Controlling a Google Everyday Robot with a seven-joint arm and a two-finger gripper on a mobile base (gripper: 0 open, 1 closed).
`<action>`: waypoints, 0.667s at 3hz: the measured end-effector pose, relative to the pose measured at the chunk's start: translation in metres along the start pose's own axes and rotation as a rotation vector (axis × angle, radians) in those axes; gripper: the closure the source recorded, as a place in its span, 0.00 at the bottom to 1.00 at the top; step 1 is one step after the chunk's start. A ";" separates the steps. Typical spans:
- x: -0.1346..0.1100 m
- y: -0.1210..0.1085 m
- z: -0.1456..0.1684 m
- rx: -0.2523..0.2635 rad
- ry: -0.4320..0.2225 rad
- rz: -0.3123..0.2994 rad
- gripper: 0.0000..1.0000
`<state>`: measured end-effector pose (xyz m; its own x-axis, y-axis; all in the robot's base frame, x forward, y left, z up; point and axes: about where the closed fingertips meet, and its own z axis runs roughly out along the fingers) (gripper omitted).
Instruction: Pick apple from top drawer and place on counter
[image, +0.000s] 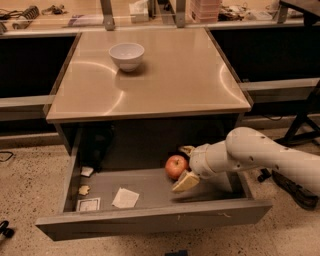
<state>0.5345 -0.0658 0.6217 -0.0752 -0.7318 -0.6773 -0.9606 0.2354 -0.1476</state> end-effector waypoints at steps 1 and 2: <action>0.000 0.000 0.000 0.000 0.000 0.000 0.44; 0.000 0.000 0.000 0.000 0.000 0.000 0.67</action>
Offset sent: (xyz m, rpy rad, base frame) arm 0.0000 0.0000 0.0000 0.0000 0.0000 0.0001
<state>0.5344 -0.0658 0.6216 -0.0752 -0.7318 -0.6773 -0.9607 0.2353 -0.1475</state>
